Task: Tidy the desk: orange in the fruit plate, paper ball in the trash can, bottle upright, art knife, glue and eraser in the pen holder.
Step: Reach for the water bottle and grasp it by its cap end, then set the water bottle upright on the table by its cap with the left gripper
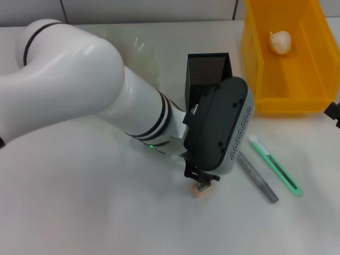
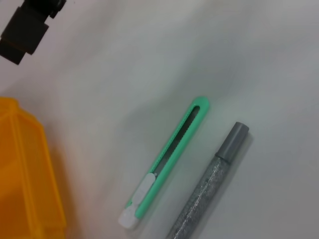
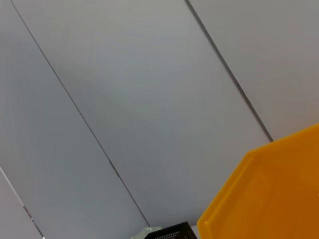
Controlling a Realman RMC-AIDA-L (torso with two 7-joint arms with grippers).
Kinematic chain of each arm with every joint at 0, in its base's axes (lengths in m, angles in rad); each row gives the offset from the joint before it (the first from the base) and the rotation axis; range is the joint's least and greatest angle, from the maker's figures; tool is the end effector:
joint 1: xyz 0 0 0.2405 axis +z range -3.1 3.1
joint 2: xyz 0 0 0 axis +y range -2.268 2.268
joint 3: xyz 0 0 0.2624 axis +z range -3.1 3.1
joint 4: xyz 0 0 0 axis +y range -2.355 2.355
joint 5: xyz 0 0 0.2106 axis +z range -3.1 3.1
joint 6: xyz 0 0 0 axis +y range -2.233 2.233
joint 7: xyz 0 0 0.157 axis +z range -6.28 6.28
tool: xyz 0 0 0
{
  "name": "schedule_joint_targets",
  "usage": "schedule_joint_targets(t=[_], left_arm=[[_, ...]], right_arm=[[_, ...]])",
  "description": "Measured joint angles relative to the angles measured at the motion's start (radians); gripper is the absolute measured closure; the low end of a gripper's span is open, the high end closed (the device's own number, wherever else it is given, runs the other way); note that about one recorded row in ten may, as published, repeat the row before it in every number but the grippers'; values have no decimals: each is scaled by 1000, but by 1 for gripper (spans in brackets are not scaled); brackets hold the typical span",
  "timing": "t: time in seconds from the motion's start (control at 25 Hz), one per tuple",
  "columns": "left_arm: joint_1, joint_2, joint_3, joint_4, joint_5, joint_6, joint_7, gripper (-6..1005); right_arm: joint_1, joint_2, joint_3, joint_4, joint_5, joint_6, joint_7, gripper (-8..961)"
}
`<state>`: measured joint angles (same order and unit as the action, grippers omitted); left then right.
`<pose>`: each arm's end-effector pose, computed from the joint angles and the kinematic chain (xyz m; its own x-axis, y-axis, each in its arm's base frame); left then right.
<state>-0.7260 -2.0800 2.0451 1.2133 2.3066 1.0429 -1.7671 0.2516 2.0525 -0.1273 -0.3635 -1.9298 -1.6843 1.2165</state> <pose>-0.1098 0.3209 -0.1520 0.7885 -0.5397 -0.2950 -0.5608 -0.8278 0.0156 0.3594 0.2442 0.0252 0.3437 -0.3047 -0.8883 -0.8406 -0.5214 -0.1464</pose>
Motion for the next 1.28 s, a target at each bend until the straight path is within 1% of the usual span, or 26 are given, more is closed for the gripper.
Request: schedule_joint_targets(t=[0.2,0.4,0.52,0.76,1.28], left_arm=[[4,0,16,-4,-1,-22,0,364],[7,0,29,-5,-1,-37,-1,498],[12,0,43,-6,-1,-57,-16,516],[15,0,43,-14,3,-64,-24,553],[18,0,44,-25,5,-68,-23,568]], right_arm=[[0,0,0,0,0,8,0,244],[0,0,-1,1,0,9,-2,244],[1,1,-1,2,0,9,-2,244],[6,4,-3,2,0,9,-2,244],[12,8,-3,2,-1,9,-2,244]])
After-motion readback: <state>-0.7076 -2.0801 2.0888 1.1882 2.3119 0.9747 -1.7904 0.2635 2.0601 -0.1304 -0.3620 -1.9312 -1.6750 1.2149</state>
